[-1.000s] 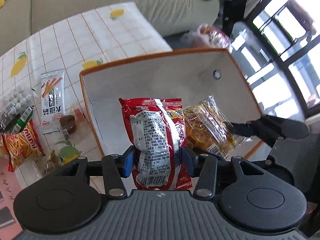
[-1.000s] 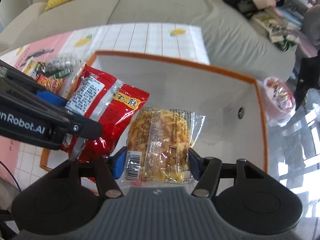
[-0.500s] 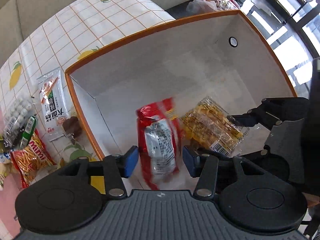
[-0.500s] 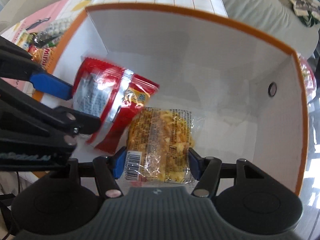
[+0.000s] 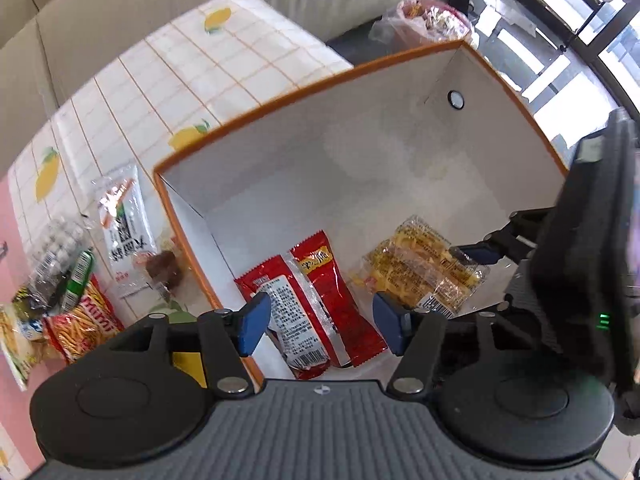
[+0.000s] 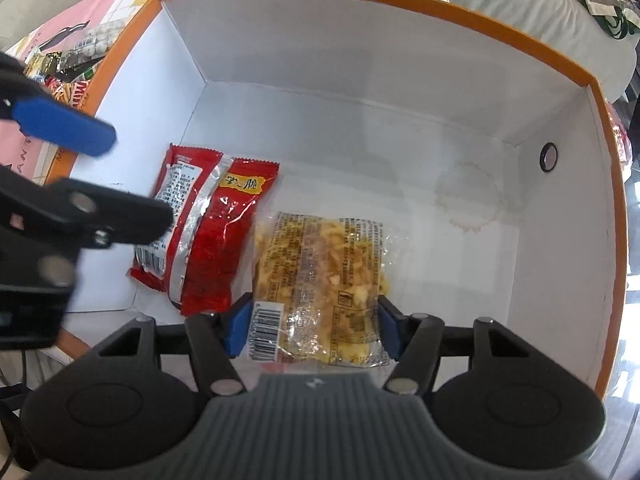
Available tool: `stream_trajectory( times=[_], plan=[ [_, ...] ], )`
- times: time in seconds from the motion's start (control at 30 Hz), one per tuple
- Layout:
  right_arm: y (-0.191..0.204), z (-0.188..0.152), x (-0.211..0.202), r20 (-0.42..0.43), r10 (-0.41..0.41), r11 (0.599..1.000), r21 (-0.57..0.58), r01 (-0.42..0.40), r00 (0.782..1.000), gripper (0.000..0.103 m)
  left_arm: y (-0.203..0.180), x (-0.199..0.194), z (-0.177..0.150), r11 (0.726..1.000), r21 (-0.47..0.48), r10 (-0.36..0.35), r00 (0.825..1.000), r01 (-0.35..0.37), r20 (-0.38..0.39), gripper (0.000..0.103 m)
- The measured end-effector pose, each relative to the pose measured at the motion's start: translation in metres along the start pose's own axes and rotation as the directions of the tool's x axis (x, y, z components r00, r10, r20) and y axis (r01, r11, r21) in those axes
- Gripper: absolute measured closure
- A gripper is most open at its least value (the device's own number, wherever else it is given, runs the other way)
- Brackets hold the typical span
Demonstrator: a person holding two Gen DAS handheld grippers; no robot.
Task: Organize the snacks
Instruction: 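Open the left tool and the right tool, dropping packets into the box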
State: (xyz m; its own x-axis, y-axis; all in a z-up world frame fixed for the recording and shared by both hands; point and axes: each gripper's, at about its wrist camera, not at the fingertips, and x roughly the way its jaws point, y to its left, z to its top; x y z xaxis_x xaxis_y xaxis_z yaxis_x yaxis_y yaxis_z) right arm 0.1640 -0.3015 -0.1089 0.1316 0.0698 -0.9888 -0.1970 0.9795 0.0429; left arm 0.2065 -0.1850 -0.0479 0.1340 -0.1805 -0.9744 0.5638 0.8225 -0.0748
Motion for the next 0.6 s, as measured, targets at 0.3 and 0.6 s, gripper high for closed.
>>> stream_trajectory(
  times=[0.3, 0.6],
  plan=[
    [0.015, 0.003, -0.008, 0.025, -0.079, 0.996, -0.025, 0.08, 0.997, 0.025, 0.002, -0.02, -0.012, 1.0, 0.013, 0.023, 0.999, -0.023, 0.035, 0.033],
    [0.034, -0.013, -0.062, 0.208, -0.189, 0.977, -0.056, 0.205, 0.96, 0.021, 0.016, -0.056, -0.038, 1.0, -0.008, 0.009, 0.99, -0.008, 0.14, 0.033]
  ],
)
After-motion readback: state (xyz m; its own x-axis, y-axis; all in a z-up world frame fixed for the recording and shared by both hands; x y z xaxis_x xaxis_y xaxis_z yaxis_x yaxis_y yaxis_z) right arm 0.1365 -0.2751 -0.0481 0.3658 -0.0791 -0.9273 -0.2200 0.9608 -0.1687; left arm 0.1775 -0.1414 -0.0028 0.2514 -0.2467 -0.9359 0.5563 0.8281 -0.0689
